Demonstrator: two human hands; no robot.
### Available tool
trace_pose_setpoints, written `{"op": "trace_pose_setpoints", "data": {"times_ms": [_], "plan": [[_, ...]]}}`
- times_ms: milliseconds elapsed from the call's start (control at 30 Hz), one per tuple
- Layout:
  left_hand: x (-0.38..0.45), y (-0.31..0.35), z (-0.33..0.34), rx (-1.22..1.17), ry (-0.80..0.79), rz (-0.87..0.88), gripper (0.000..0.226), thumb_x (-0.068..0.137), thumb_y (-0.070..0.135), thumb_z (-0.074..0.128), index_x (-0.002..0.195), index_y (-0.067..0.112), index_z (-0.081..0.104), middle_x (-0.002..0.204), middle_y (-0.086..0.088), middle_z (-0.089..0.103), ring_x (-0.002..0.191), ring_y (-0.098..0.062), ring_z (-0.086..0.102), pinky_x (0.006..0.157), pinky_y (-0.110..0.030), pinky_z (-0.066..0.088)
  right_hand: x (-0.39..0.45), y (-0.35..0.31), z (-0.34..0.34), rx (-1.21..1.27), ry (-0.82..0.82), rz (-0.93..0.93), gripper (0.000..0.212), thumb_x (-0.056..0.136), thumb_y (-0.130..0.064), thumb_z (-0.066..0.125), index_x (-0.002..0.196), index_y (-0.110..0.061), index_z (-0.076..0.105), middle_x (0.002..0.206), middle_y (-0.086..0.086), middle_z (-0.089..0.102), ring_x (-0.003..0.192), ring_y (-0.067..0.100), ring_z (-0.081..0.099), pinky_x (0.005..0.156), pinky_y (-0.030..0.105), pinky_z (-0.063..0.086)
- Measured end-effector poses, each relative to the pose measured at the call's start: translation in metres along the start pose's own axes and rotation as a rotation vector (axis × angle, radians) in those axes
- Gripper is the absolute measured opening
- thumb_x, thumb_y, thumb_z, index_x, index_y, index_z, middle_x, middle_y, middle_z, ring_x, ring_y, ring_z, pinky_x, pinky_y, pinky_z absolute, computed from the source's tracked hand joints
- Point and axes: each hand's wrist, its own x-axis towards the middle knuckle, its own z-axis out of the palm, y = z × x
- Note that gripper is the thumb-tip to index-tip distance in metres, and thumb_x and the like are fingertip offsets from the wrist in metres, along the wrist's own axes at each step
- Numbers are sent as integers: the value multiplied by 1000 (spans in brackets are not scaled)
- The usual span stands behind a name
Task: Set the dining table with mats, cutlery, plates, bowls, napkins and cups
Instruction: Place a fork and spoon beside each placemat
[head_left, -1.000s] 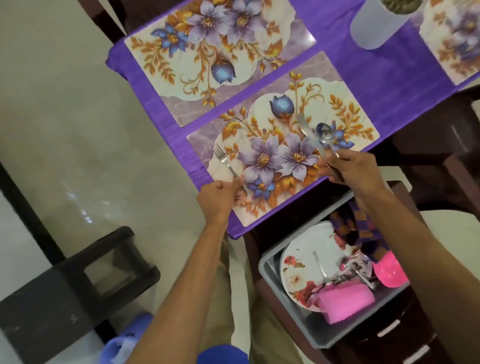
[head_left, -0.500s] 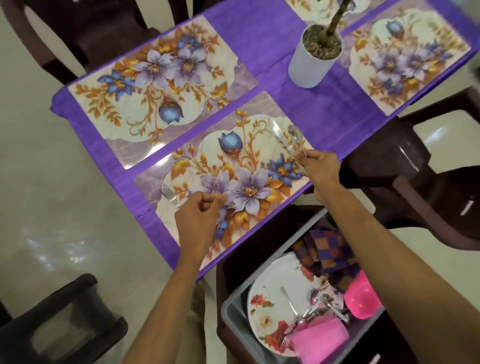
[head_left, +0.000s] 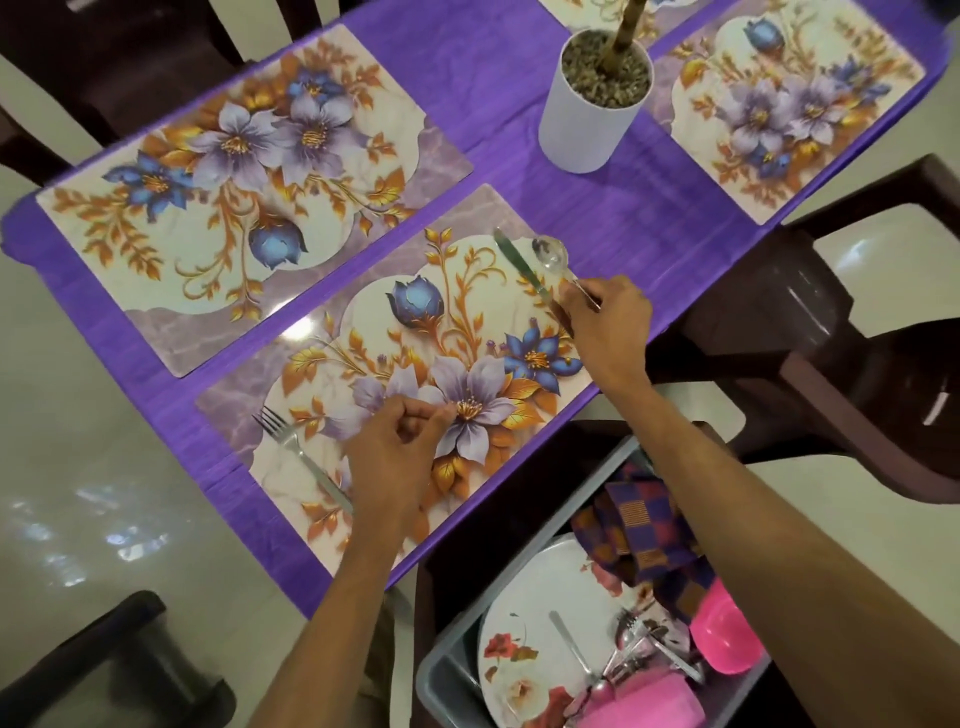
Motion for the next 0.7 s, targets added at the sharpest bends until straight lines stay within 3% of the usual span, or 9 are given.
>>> {"op": "trace_pose_setpoints", "data": {"times_ms": [100,200,267,333,533,700], "plan": [[3,-2,-3,7,-29,-14,19,90,40,80,85,23,73,73,10,70,69,3,63,61,-8,44,7,-2,-2,-56,-35,-98,36,103,-29,59,70,-15,60,60,-2,55,53,5,47,53,11,36],[6,0,-5,1,-50,-21,19,90,39,80,85,23,73,74,8,71,70,4,64,62,-8,45,15,-4,1,-141,-75,-186,31,100,-33,61,80,-13,72,68,1,65,59,8,55,57,13,41],[6,0,-6,0,-58,-23,17,90,38,81,85,23,73,75,8,72,69,4,64,60,-8,45,18,-3,4,-253,-27,-176,24,95,-39,66,99,-18,77,84,0,70,75,15,63,70,31,54],[6,0,-8,-12,-64,-27,16,89,37,81,86,23,73,76,8,72,70,2,65,59,-8,46,17,-4,6,-294,-11,-162,24,93,-38,68,107,-20,76,92,0,72,83,17,65,76,39,57],[8,-3,-10,-48,-76,-43,14,87,38,83,87,27,74,78,14,75,75,-2,70,63,-10,51,19,-6,3,-180,-48,-120,20,97,-24,69,112,-14,79,102,3,77,85,14,71,74,25,55],[8,-5,-8,-38,-64,-32,14,88,37,83,88,26,74,77,14,74,75,1,69,63,-8,50,22,-15,2,-183,-24,-140,21,95,-24,70,113,-16,79,104,3,76,89,17,70,79,35,59]]}}
